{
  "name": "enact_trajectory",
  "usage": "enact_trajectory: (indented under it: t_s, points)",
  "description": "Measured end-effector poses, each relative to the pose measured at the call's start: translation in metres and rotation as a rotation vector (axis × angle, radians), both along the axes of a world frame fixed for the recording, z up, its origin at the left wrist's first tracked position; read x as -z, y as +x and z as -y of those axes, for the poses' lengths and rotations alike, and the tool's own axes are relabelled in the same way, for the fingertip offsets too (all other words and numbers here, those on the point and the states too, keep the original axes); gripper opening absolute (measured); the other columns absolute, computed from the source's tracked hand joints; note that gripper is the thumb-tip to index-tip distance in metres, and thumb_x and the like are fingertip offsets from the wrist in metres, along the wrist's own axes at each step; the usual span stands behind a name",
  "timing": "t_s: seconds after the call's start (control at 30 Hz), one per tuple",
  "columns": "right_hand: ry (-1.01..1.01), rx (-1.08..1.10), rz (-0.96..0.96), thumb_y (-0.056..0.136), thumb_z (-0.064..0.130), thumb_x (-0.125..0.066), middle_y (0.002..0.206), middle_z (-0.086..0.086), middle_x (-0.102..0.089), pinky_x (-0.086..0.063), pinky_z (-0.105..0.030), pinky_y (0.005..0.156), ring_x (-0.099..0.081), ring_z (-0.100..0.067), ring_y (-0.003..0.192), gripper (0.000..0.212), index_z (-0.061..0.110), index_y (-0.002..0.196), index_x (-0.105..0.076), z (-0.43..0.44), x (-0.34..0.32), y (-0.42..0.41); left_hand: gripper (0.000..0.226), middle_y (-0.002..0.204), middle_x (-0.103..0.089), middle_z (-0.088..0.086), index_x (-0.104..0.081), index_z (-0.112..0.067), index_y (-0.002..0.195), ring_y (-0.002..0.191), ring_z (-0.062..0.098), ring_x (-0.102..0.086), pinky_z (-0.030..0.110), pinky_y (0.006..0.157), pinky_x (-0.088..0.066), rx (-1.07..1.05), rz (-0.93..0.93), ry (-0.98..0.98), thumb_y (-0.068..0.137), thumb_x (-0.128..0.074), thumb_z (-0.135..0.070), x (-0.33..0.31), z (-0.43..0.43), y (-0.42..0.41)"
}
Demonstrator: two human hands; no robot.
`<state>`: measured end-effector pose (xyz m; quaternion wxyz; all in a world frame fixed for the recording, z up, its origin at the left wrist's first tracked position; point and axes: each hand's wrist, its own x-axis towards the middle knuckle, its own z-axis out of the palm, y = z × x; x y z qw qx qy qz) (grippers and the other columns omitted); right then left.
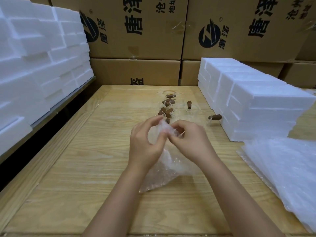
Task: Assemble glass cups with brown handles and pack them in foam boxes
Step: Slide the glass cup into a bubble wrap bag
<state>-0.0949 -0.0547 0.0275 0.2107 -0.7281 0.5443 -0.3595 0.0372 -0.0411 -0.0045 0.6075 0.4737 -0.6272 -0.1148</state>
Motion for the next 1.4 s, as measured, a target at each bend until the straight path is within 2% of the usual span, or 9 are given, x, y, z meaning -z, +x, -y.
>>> enact_trajectory:
  t_s: [0.13,0.3,0.4,0.5,0.63,0.97,1.17,1.33,1.4]
  points:
    - [0.063,-0.017,0.186,0.070,0.070,-0.057,0.091,0.019,-0.065,-0.036,-0.017,0.063,-0.052,0.006,0.067,0.037,0.039,0.086,-0.066,0.003,0.000,-0.029,0.019,0.088,-0.063,-0.021,-0.066,-0.023,0.096,0.089,-0.003,-0.060,0.046,0.080,-0.052,-0.120,-0.041,0.017,0.088,-0.065,-0.006,0.004,0.006,0.010]
    - [0.205,0.218,0.195,0.087,0.050,-0.059,0.085,0.015,-0.062,-0.036,-0.018,0.061,-0.056,0.003,0.079,0.025,0.026,0.086,-0.065,0.016,0.023,-0.053,0.017,0.088,-0.063,-0.014,-0.067,-0.019,0.104,0.084,0.007,-0.059,0.034,0.078,-0.050,-0.191,-0.013,0.009,0.091,-0.063,-0.008,0.010,0.010,0.011]
    - [0.370,0.178,0.167,0.087,0.048,-0.060,0.080,0.006,-0.065,-0.040,-0.024,0.054,-0.062,-0.009,0.067,0.024,0.026,0.094,-0.060,0.021,0.035,-0.047,0.020,0.088,-0.064,-0.010,-0.065,-0.021,0.111,0.077,0.010,-0.057,0.025,0.069,-0.045,-0.251,-0.046,0.014,0.093,-0.062,-0.014,0.011,0.013,0.017]
    - [0.460,0.153,0.459,0.090,0.034,-0.064,0.064,0.005,-0.066,-0.041,-0.023,0.042,-0.055,-0.007,0.044,0.016,0.020,0.096,-0.061,0.025,0.043,-0.038,0.025,0.086,-0.062,-0.019,-0.063,-0.028,0.113,0.070,0.001,-0.056,0.012,0.063,-0.045,-0.210,-0.090,0.033,0.092,-0.063,-0.013,0.010,0.015,0.020]
    - [0.541,0.119,0.757,0.091,0.011,-0.063,0.068,-0.009,-0.065,-0.042,-0.020,0.042,-0.054,-0.012,0.048,0.002,0.011,0.089,-0.063,0.027,0.044,-0.036,0.042,0.087,-0.067,-0.020,-0.057,-0.050,0.105,0.067,-0.003,-0.055,0.009,0.062,-0.045,-0.060,-0.179,0.132,0.085,-0.071,-0.015,0.008,0.016,0.025]
    - [0.173,0.120,0.730,0.095,0.017,-0.056,0.061,0.004,-0.065,-0.045,-0.021,0.055,-0.056,-0.008,0.056,0.004,0.018,0.092,-0.055,0.024,0.026,-0.056,0.046,0.074,-0.062,-0.019,-0.065,-0.042,0.101,0.056,-0.002,-0.047,0.006,0.064,-0.042,-0.103,-0.215,0.187,0.077,-0.077,-0.005,0.012,0.019,0.037]
    - [0.030,0.038,0.952,0.099,0.011,-0.046,0.069,-0.002,-0.062,-0.044,-0.018,0.055,-0.054,-0.010,0.059,0.017,0.013,0.093,-0.061,0.019,0.010,-0.067,0.042,0.094,-0.060,-0.029,-0.066,-0.029,0.119,0.051,-0.001,-0.050,0.006,0.063,-0.046,-0.143,-0.184,0.300,0.083,-0.069,-0.007,0.012,0.023,0.032]
    - [0.191,-0.275,0.927,0.088,0.022,-0.054,0.078,0.000,-0.069,-0.050,-0.026,0.074,-0.061,-0.011,0.070,0.016,0.013,0.092,-0.066,0.008,0.007,-0.052,0.048,0.093,-0.055,-0.029,-0.061,-0.028,0.127,0.078,-0.023,-0.051,-0.007,0.066,-0.035,-0.141,-0.199,0.337,0.083,-0.069,-0.011,0.008,0.026,0.024]
    - [0.216,-0.282,0.807,0.079,0.033,-0.058,0.081,0.001,-0.070,-0.048,-0.034,0.087,-0.063,-0.011,0.073,0.025,0.014,0.094,-0.065,0.005,0.010,-0.043,0.048,0.093,-0.058,-0.026,-0.062,-0.031,0.126,0.087,-0.012,-0.057,0.002,0.075,-0.044,-0.127,-0.265,0.363,0.083,-0.069,-0.011,0.005,0.026,0.022]
